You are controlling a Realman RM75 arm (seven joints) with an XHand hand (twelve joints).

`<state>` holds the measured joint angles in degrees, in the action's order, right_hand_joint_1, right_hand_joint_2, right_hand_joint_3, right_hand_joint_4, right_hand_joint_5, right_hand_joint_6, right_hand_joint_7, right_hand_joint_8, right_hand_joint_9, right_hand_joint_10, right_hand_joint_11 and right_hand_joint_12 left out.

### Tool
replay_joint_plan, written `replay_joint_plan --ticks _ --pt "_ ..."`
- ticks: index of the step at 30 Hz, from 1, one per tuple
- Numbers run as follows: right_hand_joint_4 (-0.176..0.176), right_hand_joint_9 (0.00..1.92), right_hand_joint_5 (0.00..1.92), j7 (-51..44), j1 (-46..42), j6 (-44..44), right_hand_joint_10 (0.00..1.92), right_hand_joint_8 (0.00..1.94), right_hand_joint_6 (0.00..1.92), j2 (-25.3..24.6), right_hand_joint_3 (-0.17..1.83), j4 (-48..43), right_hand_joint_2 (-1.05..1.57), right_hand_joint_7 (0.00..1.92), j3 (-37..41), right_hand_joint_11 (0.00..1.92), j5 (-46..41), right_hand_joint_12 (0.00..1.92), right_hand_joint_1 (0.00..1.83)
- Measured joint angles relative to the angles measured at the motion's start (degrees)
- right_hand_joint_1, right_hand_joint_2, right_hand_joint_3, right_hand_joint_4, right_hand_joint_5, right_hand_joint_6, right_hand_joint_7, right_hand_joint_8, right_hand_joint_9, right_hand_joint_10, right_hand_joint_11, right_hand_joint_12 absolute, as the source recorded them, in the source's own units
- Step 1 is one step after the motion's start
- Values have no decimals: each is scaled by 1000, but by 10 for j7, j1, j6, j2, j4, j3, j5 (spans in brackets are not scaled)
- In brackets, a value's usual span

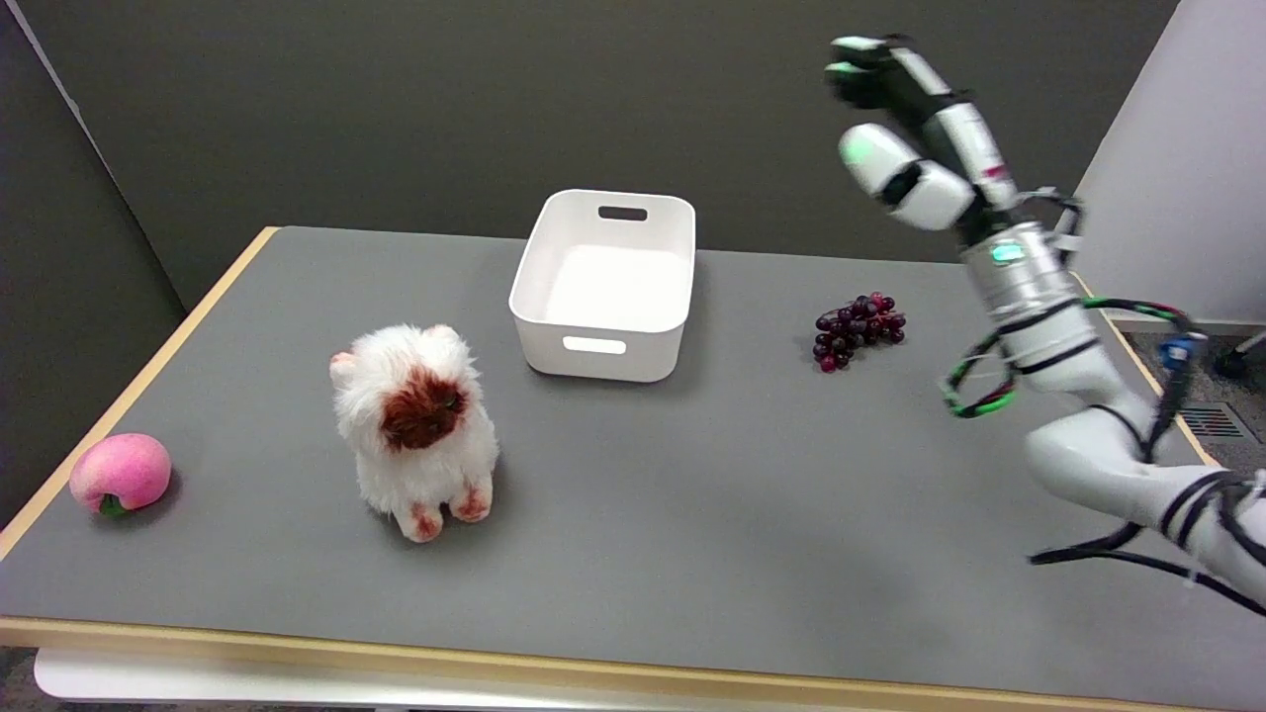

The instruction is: Pick up the plush toy.

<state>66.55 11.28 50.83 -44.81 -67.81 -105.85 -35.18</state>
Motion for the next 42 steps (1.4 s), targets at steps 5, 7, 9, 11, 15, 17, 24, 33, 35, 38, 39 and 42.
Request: replay_joint_plan --ticks 5,7,9,11,15,17,24,33,35,38,39,42 --pt "82 261 236 -41 19 -60 721 365 454 -32 883 -74 659 361 -47 25 23 1139 522" --pt "80 256 233 -59 30 -89 718 360 448 -49 884 -98 658 355 -68 21 32 1138 528" --pt "77 249 221 -72 40 -113 713 359 443 -63 913 -114 641 340 -87 12 39 1148 531" --pt "76 244 215 -88 53 -141 711 356 439 -82 923 -129 635 331 -110 7 47 1150 533" --pt "73 231 206 -110 78 -186 705 329 414 -117 894 -144 652 316 -150 0 58 1134 544" --pt "73 227 201 -118 90 -207 701 321 405 -135 892 -146 653 308 -166 -1 62 1128 554" --pt "70 191 148 -141 137 -272 677 322 402 -193 961 -129 619 238 -214 -1 72 1075 533" --pt "69 151 104 -155 195 -326 649 304 390 -253 985 -72 607 185 -262 -1 78 1059 499" --pt "67 131 85 -157 204 -335 636 295 378 -264 984 -57 602 166 -271 -1 79 1056 491" --pt "65 112 74 -159 216 -349 624 290 368 -278 983 -34 597 150 -281 -1 79 1052 483" --pt "63 104 71 -159 219 -353 620 289 361 -283 983 -28 594 142 -285 -1 78 1052 482" --pt "69 94 67 -161 226 -364 610 282 346 -293 972 -9 588 127 -294 -1 70 1066 494"
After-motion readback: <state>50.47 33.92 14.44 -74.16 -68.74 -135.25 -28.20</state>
